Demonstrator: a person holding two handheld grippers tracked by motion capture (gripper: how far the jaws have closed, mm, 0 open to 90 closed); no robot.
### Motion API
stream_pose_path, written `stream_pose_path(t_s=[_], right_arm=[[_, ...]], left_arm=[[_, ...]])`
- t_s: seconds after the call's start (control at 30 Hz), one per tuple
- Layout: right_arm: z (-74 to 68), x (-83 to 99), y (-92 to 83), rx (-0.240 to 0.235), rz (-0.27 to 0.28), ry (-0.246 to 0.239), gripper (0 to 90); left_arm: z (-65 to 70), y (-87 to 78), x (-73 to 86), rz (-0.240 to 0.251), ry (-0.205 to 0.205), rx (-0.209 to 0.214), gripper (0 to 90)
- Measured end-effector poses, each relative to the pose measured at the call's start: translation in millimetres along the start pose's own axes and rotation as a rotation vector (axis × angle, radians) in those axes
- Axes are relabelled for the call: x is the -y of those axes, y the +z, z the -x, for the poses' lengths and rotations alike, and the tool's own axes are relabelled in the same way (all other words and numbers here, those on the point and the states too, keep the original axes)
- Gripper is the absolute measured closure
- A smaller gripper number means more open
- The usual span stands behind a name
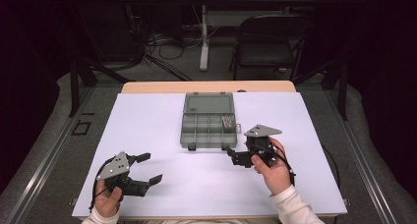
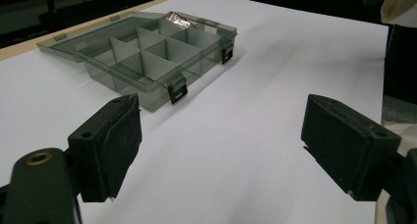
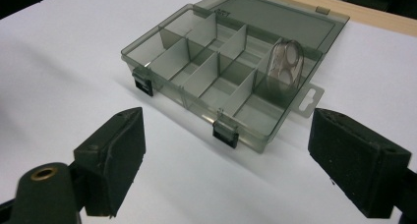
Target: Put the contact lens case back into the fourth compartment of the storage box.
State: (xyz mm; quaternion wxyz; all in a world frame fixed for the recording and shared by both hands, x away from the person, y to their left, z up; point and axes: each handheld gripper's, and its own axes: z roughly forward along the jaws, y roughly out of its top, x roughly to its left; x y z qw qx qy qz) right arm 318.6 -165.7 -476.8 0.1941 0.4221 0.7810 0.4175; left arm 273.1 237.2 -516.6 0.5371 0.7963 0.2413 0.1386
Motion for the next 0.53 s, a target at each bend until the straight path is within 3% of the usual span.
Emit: stream_pose_path(t_s=[0.53], right_arm=[[-9.9,31.4,5.9,-0.009,0.004,0.017,14.0]], left_arm=[[0.1,0.0,0.0,0.002,0.002,0.0,16.0]])
